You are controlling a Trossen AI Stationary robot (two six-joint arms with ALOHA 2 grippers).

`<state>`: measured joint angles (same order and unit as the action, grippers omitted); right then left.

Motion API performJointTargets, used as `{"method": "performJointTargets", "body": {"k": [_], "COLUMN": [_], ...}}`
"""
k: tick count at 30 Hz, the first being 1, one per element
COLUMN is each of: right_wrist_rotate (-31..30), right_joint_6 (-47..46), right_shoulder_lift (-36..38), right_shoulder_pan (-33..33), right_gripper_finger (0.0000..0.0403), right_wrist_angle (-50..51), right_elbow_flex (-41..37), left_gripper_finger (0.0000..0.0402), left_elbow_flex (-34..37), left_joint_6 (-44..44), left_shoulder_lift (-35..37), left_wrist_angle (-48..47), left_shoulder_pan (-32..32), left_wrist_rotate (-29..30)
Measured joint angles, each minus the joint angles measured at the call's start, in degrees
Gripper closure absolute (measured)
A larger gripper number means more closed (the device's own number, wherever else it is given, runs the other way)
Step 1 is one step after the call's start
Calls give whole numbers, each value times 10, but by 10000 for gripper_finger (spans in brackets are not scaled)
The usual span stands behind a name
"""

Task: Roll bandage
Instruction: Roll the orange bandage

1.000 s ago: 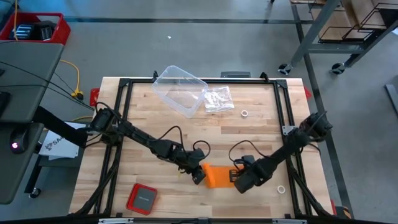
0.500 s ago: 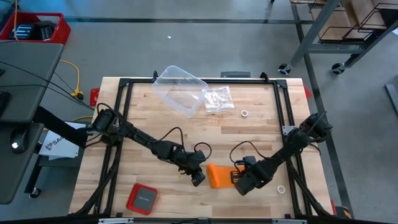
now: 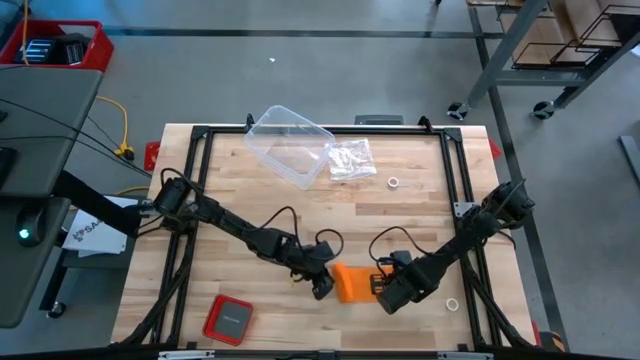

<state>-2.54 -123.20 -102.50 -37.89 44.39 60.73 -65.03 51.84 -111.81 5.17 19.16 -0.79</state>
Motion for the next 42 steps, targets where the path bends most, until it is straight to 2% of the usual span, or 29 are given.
{"method": "performJointTargets", "body": {"k": [13, 23, 32, 37, 42], "right_wrist_rotate": [-3, -3, -6, -28, -68], "right_joint_6": [0, 0, 0, 0, 6], "right_shoulder_lift": [0, 0, 1, 2, 3], "right_shoulder_pan": [0, 0, 0, -2, -6], "right_gripper_finger": [403, 403, 403, 403, 403], "right_wrist_angle": [-3, -11, -21, 10, 80], "right_elbow_flex": [0, 1, 9, 43, 98], "left_gripper_finger": [401, 401, 401, 401, 401], "left_elbow_flex": [-158, -217, -235, -233, -230], "left_joint_6": [-143, -183, -193, -168, -255], "left_shoulder_lift": [-78, -115, -123, -129, -64], "left_wrist_angle": [-153, -163, -116, -148, -196], "left_shoulder_pan": [4, 3, 1, 0, 0], "left_wrist_rotate": [14, 14, 35, 17, 55]}}
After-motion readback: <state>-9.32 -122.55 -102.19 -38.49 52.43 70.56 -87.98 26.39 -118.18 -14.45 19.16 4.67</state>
